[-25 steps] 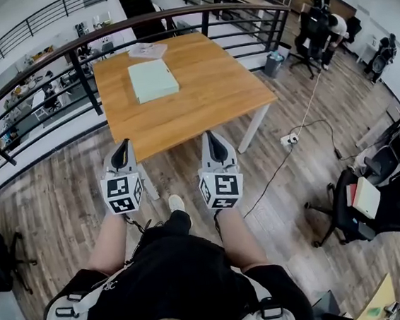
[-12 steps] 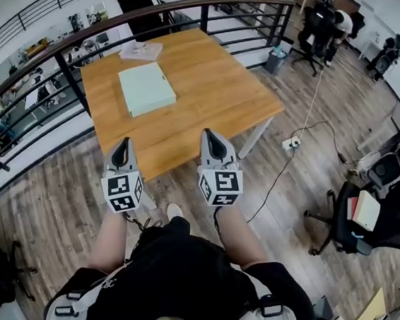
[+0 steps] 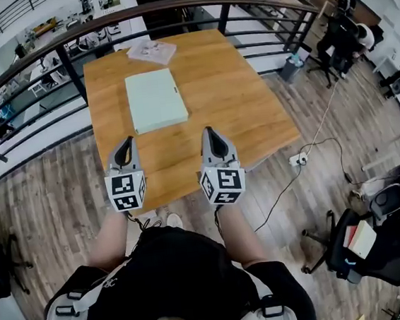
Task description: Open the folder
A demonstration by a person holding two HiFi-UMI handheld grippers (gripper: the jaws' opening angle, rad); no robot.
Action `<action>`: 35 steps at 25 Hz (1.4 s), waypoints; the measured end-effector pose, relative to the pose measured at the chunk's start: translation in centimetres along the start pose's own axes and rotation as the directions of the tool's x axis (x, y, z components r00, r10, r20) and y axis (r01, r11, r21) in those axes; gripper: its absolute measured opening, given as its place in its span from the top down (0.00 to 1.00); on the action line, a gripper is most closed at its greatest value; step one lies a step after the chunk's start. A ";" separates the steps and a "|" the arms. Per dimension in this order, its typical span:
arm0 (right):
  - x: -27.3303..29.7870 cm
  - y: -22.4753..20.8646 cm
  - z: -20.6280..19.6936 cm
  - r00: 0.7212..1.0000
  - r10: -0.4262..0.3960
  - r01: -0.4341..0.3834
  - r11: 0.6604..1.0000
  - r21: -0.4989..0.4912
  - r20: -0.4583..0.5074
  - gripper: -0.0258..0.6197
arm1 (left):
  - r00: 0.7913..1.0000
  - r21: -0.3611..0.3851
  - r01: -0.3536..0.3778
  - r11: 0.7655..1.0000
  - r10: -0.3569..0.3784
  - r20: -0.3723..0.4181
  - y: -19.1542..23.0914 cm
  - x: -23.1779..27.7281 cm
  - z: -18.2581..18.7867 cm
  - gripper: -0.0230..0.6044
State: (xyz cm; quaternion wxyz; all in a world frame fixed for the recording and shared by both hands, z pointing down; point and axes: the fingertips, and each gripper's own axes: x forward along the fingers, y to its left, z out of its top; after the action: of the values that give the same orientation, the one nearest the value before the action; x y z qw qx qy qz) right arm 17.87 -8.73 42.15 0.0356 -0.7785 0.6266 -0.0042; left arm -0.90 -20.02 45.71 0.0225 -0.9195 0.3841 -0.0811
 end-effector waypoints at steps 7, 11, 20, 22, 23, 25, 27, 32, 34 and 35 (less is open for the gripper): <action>5.7 -0.4 -0.7 0.999 0.027 -0.027 1.000 0.001 -0.035 0.95 | 1.000 0.005 -0.011 1.000 0.011 -0.021 2.1 4.5 -0.5 0.96; 7.1 -0.6 -1.5 0.998 0.037 -0.037 0.999 0.006 -0.051 0.95 | 0.999 0.011 -0.009 1.000 0.010 -0.051 2.3 5.8 -1.4 0.96; 11.4 -3.3 -3.3 0.990 0.115 -0.112 0.993 0.041 -0.076 0.95 | 0.991 0.038 -0.100 0.994 0.103 -0.084 2.7 9.0 -1.6 0.96; 13.0 -3.8 -3.9 0.986 0.144 -0.140 0.989 0.048 -0.089 0.95 | 0.987 0.050 -0.128 0.991 0.132 -0.090 3.1 10.1 -1.4 0.96; 13.8 -4.1 -4.2 0.982 0.159 -0.154 0.987 0.050 -0.099 0.95 | 0.985 0.062 -0.138 0.989 0.143 -0.092 3.1 10.6 -1.4 0.96; 14.9 -4.8 -5.0 0.976 0.183 -0.178 0.983 0.051 -0.120 0.95 | 0.982 0.095 -0.151 0.984 0.160 -0.097 2.8 11.5 -1.3 0.96; 15.9 -5.6 -5.9 0.969 0.198 -0.190 0.979 0.067 -0.145 0.95 | 0.979 0.126 -0.160 0.979 0.174 -0.108 2.5 12.3 -1.4 0.96; 18.1 -7.2 -8.8 0.951 0.244 -0.217 0.964 0.151 -0.191 0.95 | 0.975 0.151 -0.125 0.981 0.149 -0.162 1.5 14.7 -2.9 0.96; 18.6 -7.6 -10.1 0.939 0.275 -0.227 0.946 0.232 -0.206 0.95 | 0.973 0.161 -0.102 0.982 0.132 -0.189 1.0 15.3 -3.6 0.96; 18.9 -7.8 -10.8 0.933 0.288 -0.224 0.934 0.278 -0.216 0.95 | 0.972 0.173 -0.087 0.981 0.121 -0.201 0.7 15.6 -3.9 0.96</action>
State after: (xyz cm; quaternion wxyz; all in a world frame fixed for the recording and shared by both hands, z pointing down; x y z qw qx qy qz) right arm 29.01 -26.04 52.70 0.0530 -0.6718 0.7173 -0.1771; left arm 8.76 -31.52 51.55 0.0609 -0.8793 0.4242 -0.2077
